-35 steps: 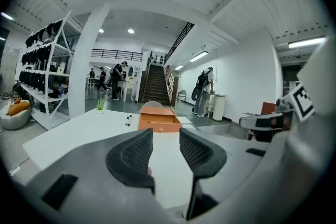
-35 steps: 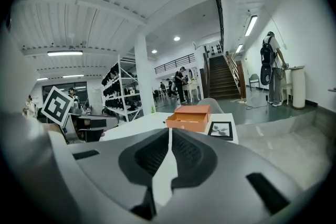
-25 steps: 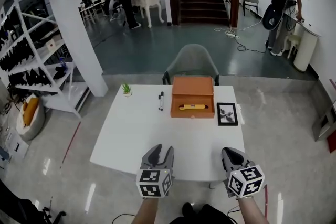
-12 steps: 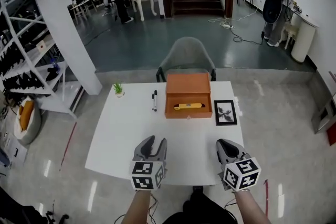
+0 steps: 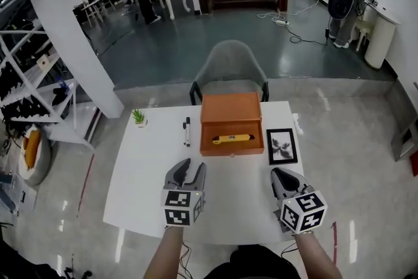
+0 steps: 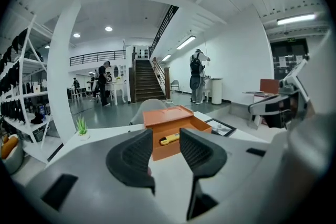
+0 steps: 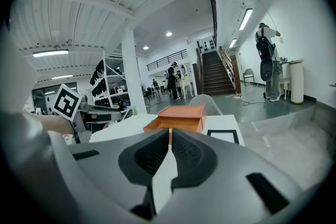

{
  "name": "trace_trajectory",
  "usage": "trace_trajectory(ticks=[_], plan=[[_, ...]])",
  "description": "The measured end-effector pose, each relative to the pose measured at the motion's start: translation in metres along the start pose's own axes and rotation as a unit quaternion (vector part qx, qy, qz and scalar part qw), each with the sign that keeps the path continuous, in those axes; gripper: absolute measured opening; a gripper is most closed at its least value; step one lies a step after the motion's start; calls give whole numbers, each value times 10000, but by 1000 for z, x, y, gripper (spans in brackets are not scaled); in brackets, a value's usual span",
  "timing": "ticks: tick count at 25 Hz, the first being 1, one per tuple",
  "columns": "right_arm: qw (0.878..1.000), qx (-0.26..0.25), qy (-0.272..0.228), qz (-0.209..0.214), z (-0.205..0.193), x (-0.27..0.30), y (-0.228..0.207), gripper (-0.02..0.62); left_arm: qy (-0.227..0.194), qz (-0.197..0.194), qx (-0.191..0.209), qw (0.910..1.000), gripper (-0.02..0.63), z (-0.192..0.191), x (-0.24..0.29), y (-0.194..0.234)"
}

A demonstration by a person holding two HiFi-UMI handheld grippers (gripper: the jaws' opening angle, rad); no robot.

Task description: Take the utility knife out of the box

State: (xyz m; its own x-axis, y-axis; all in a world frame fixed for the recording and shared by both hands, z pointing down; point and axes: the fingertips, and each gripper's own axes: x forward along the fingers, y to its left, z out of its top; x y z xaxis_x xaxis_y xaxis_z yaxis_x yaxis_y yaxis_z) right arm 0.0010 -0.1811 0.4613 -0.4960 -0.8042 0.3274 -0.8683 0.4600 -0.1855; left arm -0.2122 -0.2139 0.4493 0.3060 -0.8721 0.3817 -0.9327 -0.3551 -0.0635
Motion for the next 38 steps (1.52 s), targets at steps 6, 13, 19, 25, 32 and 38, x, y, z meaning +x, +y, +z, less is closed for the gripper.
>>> trace_trajectory(ticks=[6, 13, 19, 25, 32, 38], plan=[[9999, 93, 134, -2, 0, 21, -20, 1, 329, -348, 271, 9985, 155, 12, 48, 1], [9994, 275, 219, -11, -6, 39, -34, 0, 851, -740, 813, 9903, 161, 8, 97, -8], [9988, 403, 282, -64, -12, 44, -47, 0, 1366, -1065, 1596, 9719, 176, 4, 134, -25], [9982, 485, 321, -159, -18, 44, -58, 0, 1660, -1388, 2346, 9477, 181, 5, 164, -40], [9972, 581, 406, -254, -26, 45, -72, 0, 2262, -1869, 3208, 9005, 186, -19, 195, -49], [9964, 640, 433, -353, -29, 43, -81, 0, 2637, -2234, 3689, 8628, 186, -34, 209, -58]])
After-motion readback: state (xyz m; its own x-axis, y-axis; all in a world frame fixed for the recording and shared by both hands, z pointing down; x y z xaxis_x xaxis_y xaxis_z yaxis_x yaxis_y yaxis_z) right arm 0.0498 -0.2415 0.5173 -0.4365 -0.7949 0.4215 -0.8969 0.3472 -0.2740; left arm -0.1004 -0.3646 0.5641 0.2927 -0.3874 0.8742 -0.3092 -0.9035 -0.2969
